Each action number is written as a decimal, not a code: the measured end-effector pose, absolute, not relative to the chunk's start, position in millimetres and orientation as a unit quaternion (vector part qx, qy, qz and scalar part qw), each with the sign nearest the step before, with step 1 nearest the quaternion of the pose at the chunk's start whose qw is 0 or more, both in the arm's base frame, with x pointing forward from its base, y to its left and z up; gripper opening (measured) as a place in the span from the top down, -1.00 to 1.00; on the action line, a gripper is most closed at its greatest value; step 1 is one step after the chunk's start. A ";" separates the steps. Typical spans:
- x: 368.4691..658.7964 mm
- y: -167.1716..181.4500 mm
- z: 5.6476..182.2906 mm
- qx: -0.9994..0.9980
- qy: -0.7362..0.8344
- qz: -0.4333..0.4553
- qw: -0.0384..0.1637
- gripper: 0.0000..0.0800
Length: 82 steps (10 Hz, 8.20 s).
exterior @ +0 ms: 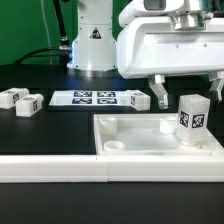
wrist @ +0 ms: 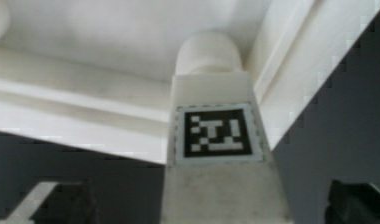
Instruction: Assemble square table
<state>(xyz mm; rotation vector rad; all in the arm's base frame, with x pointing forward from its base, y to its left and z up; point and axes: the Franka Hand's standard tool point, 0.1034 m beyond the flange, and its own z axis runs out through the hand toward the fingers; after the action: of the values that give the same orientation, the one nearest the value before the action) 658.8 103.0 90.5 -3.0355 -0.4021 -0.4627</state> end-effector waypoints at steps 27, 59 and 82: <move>672.1 93.5 81.5 -0.760 0.639 0.017 0.116 0.27; 673.7 97.2 73.2 -0.765 0.632 0.028 0.122 0.27; 675.1 98.2 69.5 -0.798 0.594 0.023 0.100 0.28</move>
Offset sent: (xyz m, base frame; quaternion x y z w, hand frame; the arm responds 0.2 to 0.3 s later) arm 0.0220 -0.0066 -0.0029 -0.0105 -0.2009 -0.0047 0.9795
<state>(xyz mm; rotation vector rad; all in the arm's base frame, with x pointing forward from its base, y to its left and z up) 675.1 98.2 69.5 -2.3597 1.7557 0.0684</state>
